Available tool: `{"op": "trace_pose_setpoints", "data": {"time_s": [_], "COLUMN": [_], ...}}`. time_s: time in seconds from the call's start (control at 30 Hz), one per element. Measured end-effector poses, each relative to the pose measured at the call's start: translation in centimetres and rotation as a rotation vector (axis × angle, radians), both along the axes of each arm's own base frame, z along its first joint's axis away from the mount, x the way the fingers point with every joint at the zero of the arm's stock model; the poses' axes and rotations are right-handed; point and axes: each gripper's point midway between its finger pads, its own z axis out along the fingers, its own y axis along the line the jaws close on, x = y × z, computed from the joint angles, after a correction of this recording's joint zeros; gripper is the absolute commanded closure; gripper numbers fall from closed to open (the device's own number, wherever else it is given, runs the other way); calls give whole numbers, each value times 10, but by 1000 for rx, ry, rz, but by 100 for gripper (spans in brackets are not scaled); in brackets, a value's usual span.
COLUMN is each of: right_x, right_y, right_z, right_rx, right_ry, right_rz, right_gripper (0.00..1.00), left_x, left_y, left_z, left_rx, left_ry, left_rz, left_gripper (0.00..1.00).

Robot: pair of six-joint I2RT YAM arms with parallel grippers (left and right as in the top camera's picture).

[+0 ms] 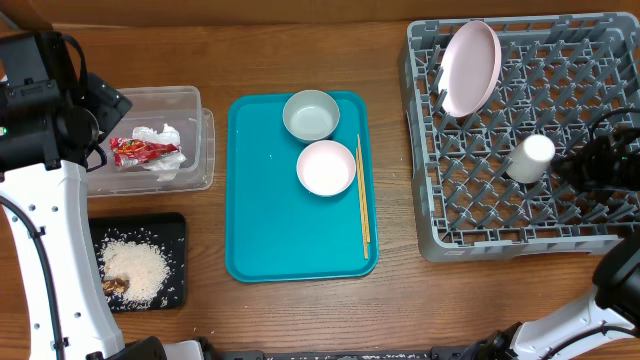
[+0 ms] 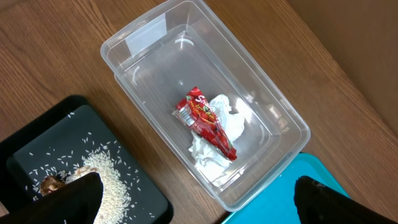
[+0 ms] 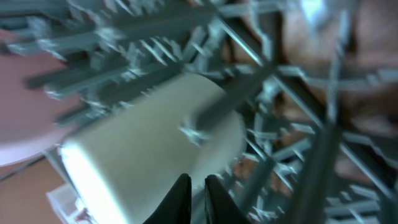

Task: Sort waste into correct bins and load items into the dishwasher
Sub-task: 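Lower the white bowl upright into the rack and open the right gripper, then raise the right gripper out of the rack and swing it back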

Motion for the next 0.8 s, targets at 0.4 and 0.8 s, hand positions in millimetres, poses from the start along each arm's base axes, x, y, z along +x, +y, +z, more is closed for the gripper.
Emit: {"op": "trace_pose_setpoints", "data": {"time_s": [0.4,0.8], "right_x": [2,29], "right_y": [-28,32], "right_z": [72,105], "right_rx": [-185,-368], "right_ry": [37,-36], "right_rz": [-42,120], "right_gripper": [81,77], "left_x": [0,0], "left_y": [0,0], "left_z": [0,0], "left_rx": [0,0], "left_ry": [0,0], "left_rz": [0,0], "left_gripper": [0,0]}}
